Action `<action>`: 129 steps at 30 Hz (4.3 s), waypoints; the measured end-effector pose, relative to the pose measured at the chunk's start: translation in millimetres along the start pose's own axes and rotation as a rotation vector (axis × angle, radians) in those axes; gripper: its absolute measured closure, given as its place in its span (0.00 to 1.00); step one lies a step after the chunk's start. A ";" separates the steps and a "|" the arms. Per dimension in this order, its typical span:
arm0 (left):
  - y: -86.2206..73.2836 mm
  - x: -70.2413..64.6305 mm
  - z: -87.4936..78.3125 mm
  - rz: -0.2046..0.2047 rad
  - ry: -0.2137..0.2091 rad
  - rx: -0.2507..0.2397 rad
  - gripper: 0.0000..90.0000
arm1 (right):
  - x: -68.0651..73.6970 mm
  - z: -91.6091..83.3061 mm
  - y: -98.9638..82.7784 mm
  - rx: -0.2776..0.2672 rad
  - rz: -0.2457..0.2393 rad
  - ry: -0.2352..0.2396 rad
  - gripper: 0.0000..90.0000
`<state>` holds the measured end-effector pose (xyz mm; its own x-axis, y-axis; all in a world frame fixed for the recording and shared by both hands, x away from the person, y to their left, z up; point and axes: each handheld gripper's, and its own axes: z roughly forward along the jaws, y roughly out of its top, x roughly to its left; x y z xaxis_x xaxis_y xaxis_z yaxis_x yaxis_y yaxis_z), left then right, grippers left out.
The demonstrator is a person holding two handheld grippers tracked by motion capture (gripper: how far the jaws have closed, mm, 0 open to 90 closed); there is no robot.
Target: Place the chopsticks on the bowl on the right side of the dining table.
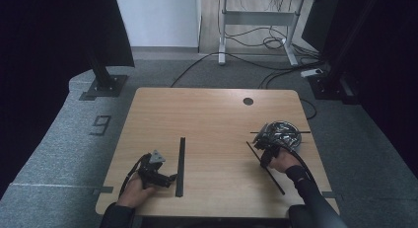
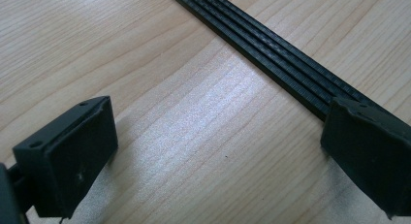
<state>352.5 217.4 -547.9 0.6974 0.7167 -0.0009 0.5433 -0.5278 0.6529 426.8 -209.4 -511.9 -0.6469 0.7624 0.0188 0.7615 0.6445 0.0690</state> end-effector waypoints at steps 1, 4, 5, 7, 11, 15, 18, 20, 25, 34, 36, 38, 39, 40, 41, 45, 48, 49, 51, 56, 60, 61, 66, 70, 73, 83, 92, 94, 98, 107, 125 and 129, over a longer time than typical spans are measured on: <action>0.0 0.0 0.0 0.000 0.000 0.000 0.00 | 0.0 0.0 0.0 0.000 0.000 0.000 0.85; 0.0 0.0 0.0 0.000 0.000 0.000 0.00 | -1.4 0.1 2.3 0.017 0.002 0.006 0.92; 0.0 0.0 0.0 0.000 0.000 0.000 0.00 | -1.4 0.3 2.7 0.021 0.002 0.012 0.95; 0.0 0.0 0.0 0.000 0.000 0.000 0.00 | -1.5 0.4 3.8 0.032 0.004 0.019 0.95; 0.0 0.0 0.0 0.000 0.000 0.000 0.00 | -1.8 0.7 6.5 0.053 0.002 0.022 0.95; 0.0 0.0 0.0 0.000 0.000 0.000 0.00 | -3.4 0.8 6.7 0.054 0.001 0.034 0.95; 0.0 0.0 0.0 0.000 0.000 0.000 0.00 | -2.6 0.7 6.9 0.056 -0.002 0.028 0.95; 0.0 0.0 0.0 0.000 0.000 0.000 0.00 | -2.1 0.6 6.9 0.057 -0.006 0.024 0.95; 0.0 0.0 0.0 0.000 0.000 0.000 0.00 | -1.6 0.5 6.2 0.051 -0.009 0.021 0.95; 0.0 0.0 0.0 -0.001 0.000 0.000 0.00 | -1.9 -2.5 4.7 0.038 -0.015 0.038 0.95; 0.0 -0.1 0.0 -0.002 0.000 0.000 0.00 | -1.3 -6.1 4.4 0.039 -0.020 0.038 0.95; 0.0 0.1 -0.1 0.000 0.000 0.001 0.00 | -0.7 -9.7 4.0 0.034 -0.025 0.045 0.95; 0.0 0.1 -0.1 0.000 0.000 0.001 0.00 | -0.7 -9.7 4.0 0.034 -0.025 0.045 0.95; 0.0 0.0 -0.1 0.000 0.000 0.001 0.00 | 0.2 -14.2 3.4 0.031 -0.032 0.047 0.95; 0.1 0.1 -0.1 0.001 0.000 0.001 0.00 | 0.6 -17.1 3.1 0.030 -0.036 0.048 0.95; 0.0 0.1 0.0 0.001 0.000 0.001 0.00 | 0.6 -25.2 1.6 0.020 -0.034 0.059 0.95; 0.0 0.1 0.0 0.001 0.000 0.001 0.00 | 0.1 -33.5 0.6 0.011 -0.035 0.069 0.95; 0.0 0.1 0.0 0.001 0.000 0.001 0.00 | 0.2 -36.3 0.6 0.012 -0.038 0.068 0.95; 0.0 0.1 0.0 0.001 0.000 0.000 0.00 | 0.3 -41.8 0.7 0.005 -0.040 0.067 0.95; 0.0 0.1 0.1 0.001 0.000 -0.001 0.00 | 0.1 -54.2 1.5 -0.002 -0.044 0.060 0.95; 0.0 0.1 0.1 0.001 0.000 -0.001 0.00 | 0.8 -64.5 2.7 -0.013 -0.053 0.060 0.95; 0.0 0.1 0.1 0.001 0.000 -0.001 0.00 | 0.8 -64.5 2.7 -0.013 -0.053 0.060 0.95; 0.0 0.1 0.1 0.001 0.000 -0.001 0.00 | 1.6 -81.6 5.5 -0.023 -0.057 0.058 0.95; 0.0 0.1 0.2 0.000 0.001 -0.003 0.00 | 2.0 -91.6 8.2 -0.030 -0.068 0.047 0.95; 0.0 0.0 0.2 0.000 0.001 -0.003 0.00 | 1.5 -99.1 10.3 -0.037 -0.072 0.032 0.95; -0.1 -0.1 0.2 -0.002 0.001 -0.003 0.00 | -17.0 -109.7 12.1 -0.047 -0.031 -0.031 0.95; 0.0 0.2 0.0 0.002 0.001 -0.001 0.00 | -41.8 -97.1 12.6 -0.036 0.009 -0.071 0.95; 0.0 0.1 0.1 0.001 0.001 -0.001 0.00 | -46.6 -92.7 13.3 -0.037 0.012 -0.070 0.95; 0.0 0.1 0.1 0.001 0.001 -0.001 0.00 | -53.3 -82.4 15.6 -0.032 0.020 -0.074 0.95; 0.0 0.1 0.1 0.001 0.001 -0.001 0.00 | -62.2 -67.8 19.2 -0.023 0.025 -0.080 0.95; 0.0 0.1 0.1 0.001 0.000 -0.001 0.00 | -72.3 -54.4 14.5 -0.077 0.038 -0.088 0.83; 0.0 0.1 0.0 0.001 0.000 0.001 0.00 | -75.3 -60.5 9.6 -0.130 0.068 -0.090 0.70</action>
<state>352.5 217.4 -547.9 0.6978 0.7163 -0.0003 0.5429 -0.5287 0.6525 480.4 -264.2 -452.3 -0.5835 0.8098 -0.0612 0.7878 0.5828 0.1992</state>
